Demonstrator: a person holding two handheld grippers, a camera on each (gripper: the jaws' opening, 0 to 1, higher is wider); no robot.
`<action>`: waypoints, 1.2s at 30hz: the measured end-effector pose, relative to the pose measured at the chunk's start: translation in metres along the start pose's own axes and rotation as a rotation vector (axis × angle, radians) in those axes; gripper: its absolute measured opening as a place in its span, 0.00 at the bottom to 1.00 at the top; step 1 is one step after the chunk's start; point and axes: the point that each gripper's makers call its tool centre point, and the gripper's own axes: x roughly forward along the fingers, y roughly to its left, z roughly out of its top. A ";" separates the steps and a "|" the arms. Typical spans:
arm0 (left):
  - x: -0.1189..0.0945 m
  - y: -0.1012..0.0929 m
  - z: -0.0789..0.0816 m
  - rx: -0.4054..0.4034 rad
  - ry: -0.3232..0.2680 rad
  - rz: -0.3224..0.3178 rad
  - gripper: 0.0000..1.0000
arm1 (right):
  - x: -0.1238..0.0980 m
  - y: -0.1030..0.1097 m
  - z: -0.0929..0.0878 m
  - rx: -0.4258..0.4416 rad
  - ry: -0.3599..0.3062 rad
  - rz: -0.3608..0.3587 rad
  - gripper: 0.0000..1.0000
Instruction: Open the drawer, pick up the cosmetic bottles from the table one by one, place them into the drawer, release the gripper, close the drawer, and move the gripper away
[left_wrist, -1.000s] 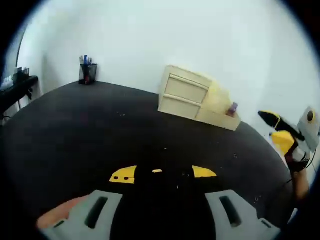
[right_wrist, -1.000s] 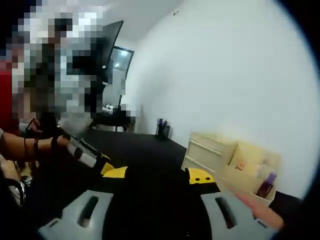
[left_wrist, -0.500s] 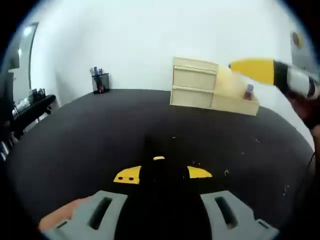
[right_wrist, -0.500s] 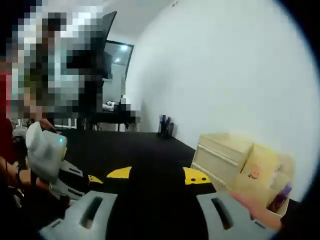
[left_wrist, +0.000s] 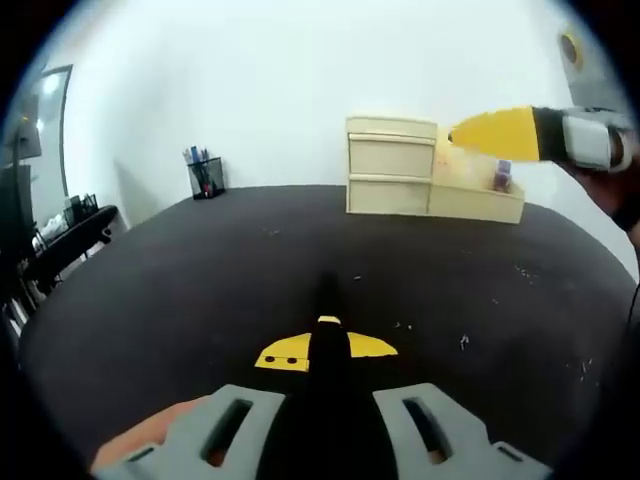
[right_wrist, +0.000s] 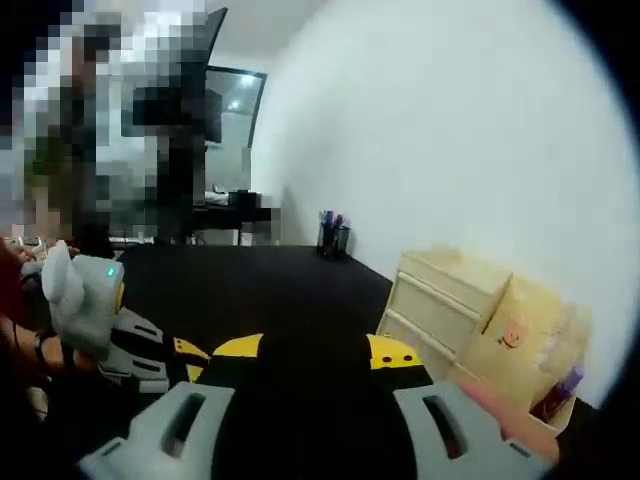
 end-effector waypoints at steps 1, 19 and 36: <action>-0.003 0.000 0.002 -0.007 -0.013 -0.004 0.07 | 0.001 -0.001 -0.002 -0.024 0.019 -0.006 0.34; -0.019 -0.008 0.025 -0.098 -0.121 -0.080 0.07 | 0.014 -0.028 -0.014 -0.145 0.218 -0.112 0.34; -0.030 -0.012 0.022 -0.139 -0.136 -0.132 0.07 | 0.023 -0.037 -0.011 -0.234 0.333 -0.156 0.34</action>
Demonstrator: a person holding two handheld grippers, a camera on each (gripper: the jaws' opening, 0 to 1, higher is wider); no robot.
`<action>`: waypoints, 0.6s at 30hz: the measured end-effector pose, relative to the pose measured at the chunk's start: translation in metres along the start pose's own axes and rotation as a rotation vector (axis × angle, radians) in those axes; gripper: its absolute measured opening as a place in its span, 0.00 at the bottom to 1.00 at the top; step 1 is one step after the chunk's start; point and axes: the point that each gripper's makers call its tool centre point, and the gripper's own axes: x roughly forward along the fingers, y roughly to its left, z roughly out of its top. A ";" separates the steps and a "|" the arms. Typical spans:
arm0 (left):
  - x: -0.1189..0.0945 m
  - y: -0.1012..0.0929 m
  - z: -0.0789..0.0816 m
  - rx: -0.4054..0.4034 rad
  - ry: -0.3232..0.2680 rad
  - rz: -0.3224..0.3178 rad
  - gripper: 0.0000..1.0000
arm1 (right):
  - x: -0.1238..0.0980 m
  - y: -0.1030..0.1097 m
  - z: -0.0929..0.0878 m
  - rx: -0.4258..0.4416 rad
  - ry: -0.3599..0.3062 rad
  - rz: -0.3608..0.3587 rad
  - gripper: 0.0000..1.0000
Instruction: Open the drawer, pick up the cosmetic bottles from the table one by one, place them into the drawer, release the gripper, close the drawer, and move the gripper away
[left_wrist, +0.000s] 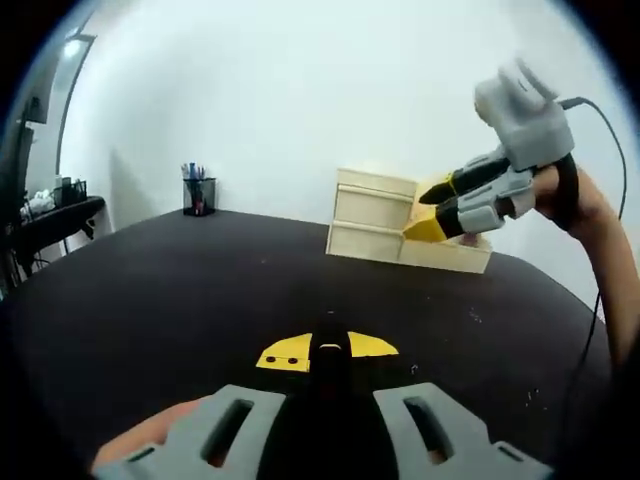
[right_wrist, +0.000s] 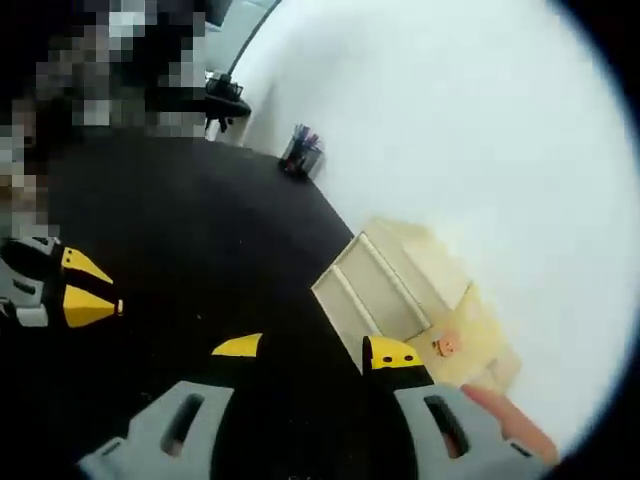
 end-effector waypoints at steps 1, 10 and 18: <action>-0.002 0.001 -0.001 -0.007 0.001 -0.001 0.07 | -0.001 0.002 0.000 0.002 0.001 0.006 0.34; -0.010 0.016 0.009 -0.071 -0.018 -0.020 0.07 | -0.018 0.083 0.027 -0.363 -0.343 0.281 0.31; -0.008 0.027 0.022 -0.099 -0.019 -0.022 0.07 | -0.010 0.149 0.014 -0.522 -0.354 0.471 0.31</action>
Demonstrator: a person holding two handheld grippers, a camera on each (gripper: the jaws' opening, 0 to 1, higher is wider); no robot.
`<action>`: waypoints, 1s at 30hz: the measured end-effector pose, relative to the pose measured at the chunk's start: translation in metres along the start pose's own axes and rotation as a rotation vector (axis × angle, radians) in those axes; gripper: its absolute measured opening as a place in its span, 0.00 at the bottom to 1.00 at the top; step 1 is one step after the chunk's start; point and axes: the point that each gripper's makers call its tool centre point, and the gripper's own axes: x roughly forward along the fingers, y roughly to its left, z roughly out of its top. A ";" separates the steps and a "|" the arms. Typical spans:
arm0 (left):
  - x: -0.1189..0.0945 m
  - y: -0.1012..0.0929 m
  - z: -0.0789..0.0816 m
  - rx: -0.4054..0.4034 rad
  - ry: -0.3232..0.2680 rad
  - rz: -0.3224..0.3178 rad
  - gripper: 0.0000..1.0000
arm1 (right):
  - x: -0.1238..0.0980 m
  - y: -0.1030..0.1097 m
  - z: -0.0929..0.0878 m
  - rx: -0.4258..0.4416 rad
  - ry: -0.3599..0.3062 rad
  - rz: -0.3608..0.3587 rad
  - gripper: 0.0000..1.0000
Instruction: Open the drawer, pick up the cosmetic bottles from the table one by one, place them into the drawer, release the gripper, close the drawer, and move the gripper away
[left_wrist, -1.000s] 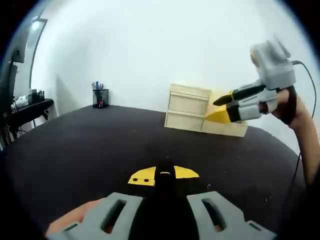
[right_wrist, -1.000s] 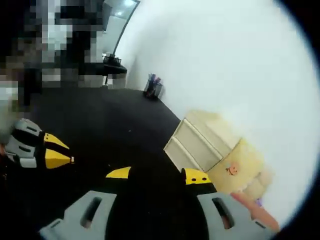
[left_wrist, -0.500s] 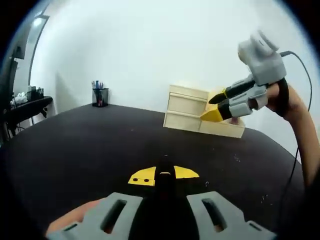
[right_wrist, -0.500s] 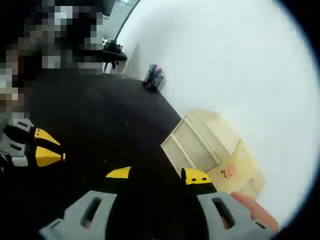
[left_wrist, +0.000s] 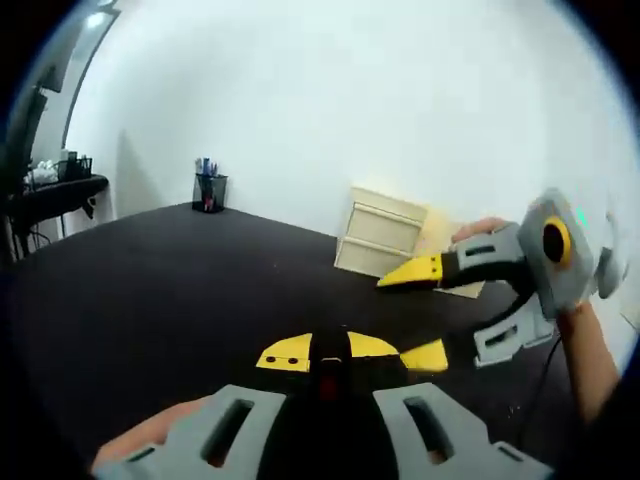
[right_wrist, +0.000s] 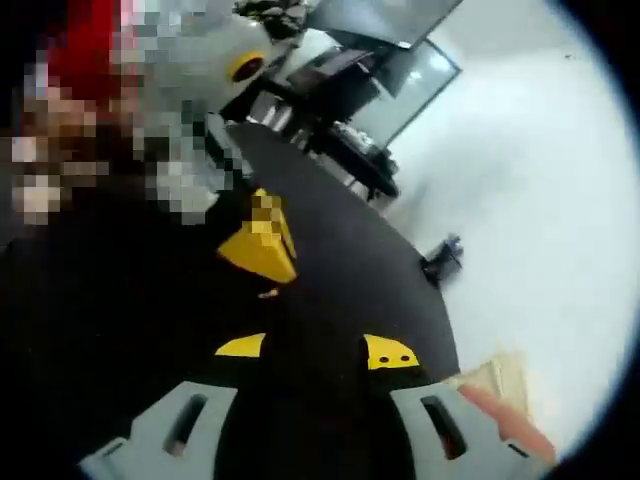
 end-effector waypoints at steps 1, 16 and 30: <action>0.000 0.001 0.001 -0.005 -0.002 0.001 0.07 | 0.003 0.002 0.003 -0.001 -0.013 0.007 0.31; -0.005 0.008 0.009 -0.116 -0.002 -0.056 0.07 | 0.034 0.020 0.001 -0.018 -0.062 0.010 0.08; -0.009 -0.005 0.018 0.104 0.028 -0.241 0.11 | 0.001 0.041 0.005 0.043 0.000 0.199 0.06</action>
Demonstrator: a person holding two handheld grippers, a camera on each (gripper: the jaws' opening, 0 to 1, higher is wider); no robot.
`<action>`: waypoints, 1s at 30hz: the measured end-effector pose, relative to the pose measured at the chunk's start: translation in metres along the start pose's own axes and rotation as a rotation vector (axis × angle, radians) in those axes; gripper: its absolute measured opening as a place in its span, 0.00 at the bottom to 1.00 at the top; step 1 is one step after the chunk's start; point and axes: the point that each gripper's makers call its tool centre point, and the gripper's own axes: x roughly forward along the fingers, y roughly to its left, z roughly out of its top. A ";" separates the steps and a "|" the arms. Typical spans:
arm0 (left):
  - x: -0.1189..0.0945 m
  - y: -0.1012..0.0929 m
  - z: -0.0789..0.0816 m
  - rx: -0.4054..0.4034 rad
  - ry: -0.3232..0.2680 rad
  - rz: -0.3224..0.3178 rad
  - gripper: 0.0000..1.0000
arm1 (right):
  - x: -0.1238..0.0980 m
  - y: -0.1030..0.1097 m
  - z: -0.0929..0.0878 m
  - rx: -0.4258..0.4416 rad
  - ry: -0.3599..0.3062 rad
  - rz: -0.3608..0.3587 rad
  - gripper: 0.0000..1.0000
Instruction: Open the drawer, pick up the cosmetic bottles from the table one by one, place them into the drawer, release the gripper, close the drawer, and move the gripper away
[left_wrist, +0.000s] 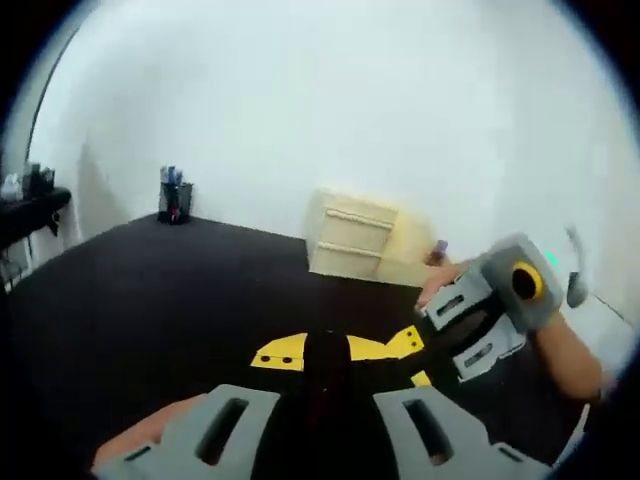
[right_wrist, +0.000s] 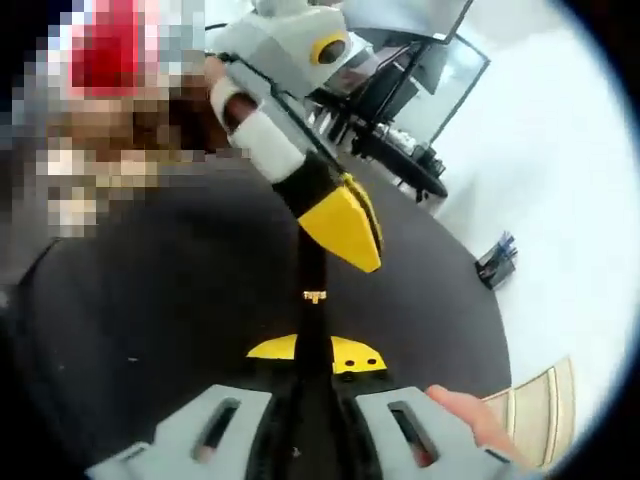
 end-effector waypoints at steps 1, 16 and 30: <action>-0.002 -0.005 0.003 0.038 -0.001 -0.032 0.12 | -0.002 0.001 -0.003 -0.017 0.023 0.004 0.06; -0.018 -0.045 -0.045 0.717 0.533 -0.329 0.24 | -0.008 0.023 -0.012 -0.060 0.126 0.086 0.06; 0.009 -0.041 -0.083 0.900 0.732 -0.393 0.25 | -0.020 0.017 -0.022 0.024 0.118 0.056 0.08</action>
